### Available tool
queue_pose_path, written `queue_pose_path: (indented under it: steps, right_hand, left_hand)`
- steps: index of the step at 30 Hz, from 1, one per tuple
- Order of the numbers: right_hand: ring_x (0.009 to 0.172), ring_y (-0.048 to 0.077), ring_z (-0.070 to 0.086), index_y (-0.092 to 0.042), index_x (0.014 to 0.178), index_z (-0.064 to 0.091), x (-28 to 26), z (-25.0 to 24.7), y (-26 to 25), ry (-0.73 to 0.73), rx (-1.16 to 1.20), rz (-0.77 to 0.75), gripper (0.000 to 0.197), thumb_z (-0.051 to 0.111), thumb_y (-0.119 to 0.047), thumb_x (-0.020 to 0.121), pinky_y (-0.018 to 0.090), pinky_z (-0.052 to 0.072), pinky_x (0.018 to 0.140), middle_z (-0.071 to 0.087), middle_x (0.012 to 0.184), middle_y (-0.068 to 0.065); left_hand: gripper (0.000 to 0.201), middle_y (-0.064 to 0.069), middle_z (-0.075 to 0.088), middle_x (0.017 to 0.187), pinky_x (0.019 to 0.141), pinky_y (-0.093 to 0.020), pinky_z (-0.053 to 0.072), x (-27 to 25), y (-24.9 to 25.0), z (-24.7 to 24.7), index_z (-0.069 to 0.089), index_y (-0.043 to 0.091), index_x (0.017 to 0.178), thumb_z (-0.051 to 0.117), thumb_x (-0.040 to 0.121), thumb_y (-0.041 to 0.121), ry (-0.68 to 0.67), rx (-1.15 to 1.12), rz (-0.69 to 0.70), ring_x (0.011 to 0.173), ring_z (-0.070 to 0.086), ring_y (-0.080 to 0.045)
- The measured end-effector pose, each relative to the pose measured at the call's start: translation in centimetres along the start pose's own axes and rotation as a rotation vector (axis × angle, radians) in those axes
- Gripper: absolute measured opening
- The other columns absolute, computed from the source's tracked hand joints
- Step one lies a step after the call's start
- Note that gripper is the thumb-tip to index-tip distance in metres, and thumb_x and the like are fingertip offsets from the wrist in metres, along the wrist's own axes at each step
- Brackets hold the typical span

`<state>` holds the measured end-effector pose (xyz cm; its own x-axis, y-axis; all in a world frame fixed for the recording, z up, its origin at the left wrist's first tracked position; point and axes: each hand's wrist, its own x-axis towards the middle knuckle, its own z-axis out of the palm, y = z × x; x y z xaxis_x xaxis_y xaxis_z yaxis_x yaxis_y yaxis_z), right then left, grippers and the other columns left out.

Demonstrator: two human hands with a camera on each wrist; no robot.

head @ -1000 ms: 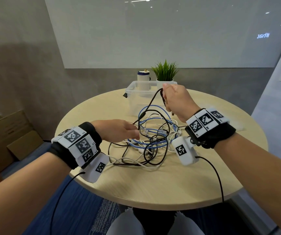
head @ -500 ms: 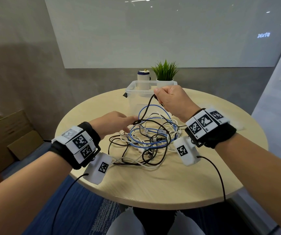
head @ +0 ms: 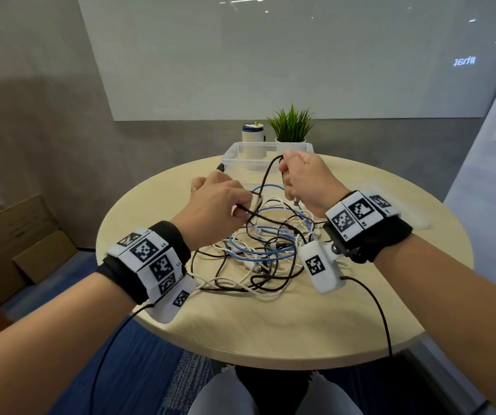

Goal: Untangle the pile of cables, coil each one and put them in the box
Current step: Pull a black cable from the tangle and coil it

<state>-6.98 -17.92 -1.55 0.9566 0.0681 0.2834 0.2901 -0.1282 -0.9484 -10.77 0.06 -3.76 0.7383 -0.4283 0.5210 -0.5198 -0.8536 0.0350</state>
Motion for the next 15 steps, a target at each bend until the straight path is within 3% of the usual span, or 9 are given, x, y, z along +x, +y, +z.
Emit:
queue_pose_path:
  steps: [1,3,6,8,9,11,13,15]
  right_hand:
    - [0.034,0.007,0.028,-0.012,0.077,0.044,0.1,-0.3,-0.3,0.028,0.047,0.018,0.033,0.028,-0.022,0.103,0.024,0.027,0.043,0.032,0.05,-0.002]
    - [0.033,0.009,0.028,-0.012,0.076,0.042,0.3,-0.9,-0.7,0.063,0.131,0.037,0.03,0.027,-0.015,0.101,0.026,0.026,0.046,0.032,0.047,-0.001]
    - [0.037,0.012,0.029,-0.012,0.075,0.041,0.5,-1.6,-1.2,0.074,0.199,0.047,0.026,0.028,-0.01,0.098,0.026,0.028,0.047,0.032,0.046,-0.002]
    - [0.039,0.013,0.03,-0.011,0.075,0.04,0.3,-1.9,-1.3,0.053,0.197,0.051,0.025,0.029,-0.01,0.097,0.025,0.028,0.046,0.032,0.051,0.002]
    - [0.038,0.013,0.03,-0.012,0.074,0.04,0.2,-2.0,-1.4,0.031,0.179,0.052,0.025,0.03,-0.011,0.098,0.024,0.028,0.044,0.031,0.052,0.002]
    - [0.036,0.01,0.027,-0.012,0.071,0.04,-0.1,-1.9,-1.3,-0.024,0.136,0.058,0.028,0.029,-0.011,0.097,0.023,0.024,0.041,0.032,0.048,0.0]
    - [0.034,0.009,0.024,-0.012,0.067,0.039,-0.4,-1.8,-1.3,-0.068,0.071,0.066,0.03,0.029,-0.01,0.095,0.021,0.022,0.039,0.031,0.041,-0.005]
    - [0.034,0.009,0.023,-0.012,0.066,0.04,-0.5,-1.6,-1.1,-0.086,-0.001,0.066,0.03,0.03,-0.01,0.094,0.022,0.022,0.04,0.03,0.038,-0.007]
  left_hand:
    - [0.014,0.016,0.056,0.086,0.08,-0.037,0.022,-0.2,0.0,0.1,0.058,0.022,0.068,0.067,0.078,0.018,-0.008,0.014,0.119,0.104,0.043,-0.019]
    - [0.016,0.016,0.053,0.09,0.082,-0.034,0.023,-0.5,0.2,0.4,0.055,0.026,0.07,0.069,0.078,0.026,-0.185,0.018,0.238,0.103,0.043,-0.015]
    - [0.019,0.012,0.056,0.094,0.079,-0.026,0.036,-0.9,-0.3,0.4,0.058,0.028,0.089,0.069,0.077,0.038,-0.617,-0.092,0.082,0.09,0.05,-0.008]
    - [0.033,0.015,0.057,0.102,0.077,-0.021,0.04,-1.1,-0.7,0.2,0.058,0.03,0.103,0.059,0.07,0.029,-0.744,-0.312,-0.06,0.091,0.055,-0.009]
    - [0.042,0.014,0.057,0.111,0.083,-0.022,0.041,-1.0,-0.8,0.0,0.057,0.03,0.106,0.053,0.064,0.023,-0.706,-0.448,-0.106,0.1,0.054,-0.011]
    - [0.049,0.004,0.058,0.124,0.095,-0.028,0.038,-0.7,-1.1,-0.4,0.055,0.023,0.106,0.05,0.057,0.018,-0.506,-0.705,-0.213,0.116,0.05,-0.013]
    - [0.048,-0.004,0.059,0.125,0.097,-0.03,0.034,-0.1,-1.3,-1.1,0.056,0.018,0.103,0.052,0.055,0.023,-0.326,-0.893,-0.304,0.118,0.049,-0.015]
    - [0.045,-0.005,0.062,0.122,0.099,-0.027,0.032,0.2,-1.3,-1.5,0.059,0.015,0.103,0.048,0.061,0.025,-0.256,-1.008,-0.337,0.118,0.051,-0.012]
